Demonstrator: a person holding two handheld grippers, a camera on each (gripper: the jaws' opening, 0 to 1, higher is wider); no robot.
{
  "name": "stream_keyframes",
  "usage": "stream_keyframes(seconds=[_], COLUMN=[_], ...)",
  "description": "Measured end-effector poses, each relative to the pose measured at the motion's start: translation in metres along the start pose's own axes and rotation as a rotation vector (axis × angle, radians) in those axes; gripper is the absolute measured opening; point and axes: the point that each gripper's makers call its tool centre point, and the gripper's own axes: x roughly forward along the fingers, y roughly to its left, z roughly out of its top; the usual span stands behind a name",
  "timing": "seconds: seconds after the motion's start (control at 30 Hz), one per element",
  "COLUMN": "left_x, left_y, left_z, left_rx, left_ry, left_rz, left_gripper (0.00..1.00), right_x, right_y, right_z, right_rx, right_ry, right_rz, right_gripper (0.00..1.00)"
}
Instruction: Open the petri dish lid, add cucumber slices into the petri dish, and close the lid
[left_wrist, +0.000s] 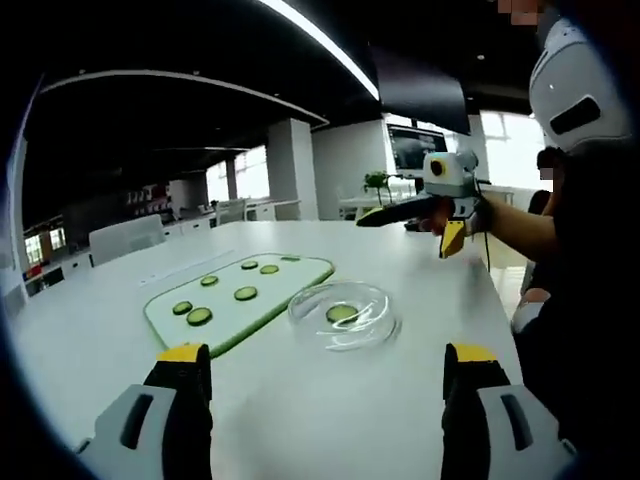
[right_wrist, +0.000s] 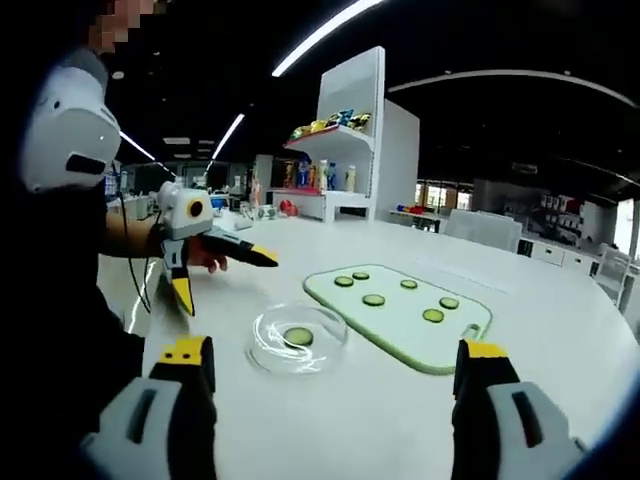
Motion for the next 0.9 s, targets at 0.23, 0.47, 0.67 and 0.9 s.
stream_keyframes(seconds=[0.23, 0.47, 0.67, 0.9], left_x=[-0.01, -0.019, -0.028, -0.033], left_y=[0.007, 0.01, 0.014, 0.014], left_z=[0.02, 0.025, 0.019, 0.024], left_rx=[0.006, 0.041, 0.082, 0.03], left_ry=[-0.035, -0.027, 0.025, 0.0], left_rz=[0.042, 0.087, 0.127, 0.129], left_gripper=[0.95, 0.95, 0.94, 0.93], right_x=[-0.008, -0.015, -0.018, -0.02], right_y=[0.008, 0.014, 0.013, 0.012], right_z=[0.001, -0.001, -0.004, -0.003], right_rx=[-0.018, -0.011, -0.009, -0.016], right_ry=[0.013, 0.008, 0.017, 0.028], right_rz=[-0.014, -0.026, -0.047, -0.046], right_gripper=[0.97, 0.97, 0.96, 0.96])
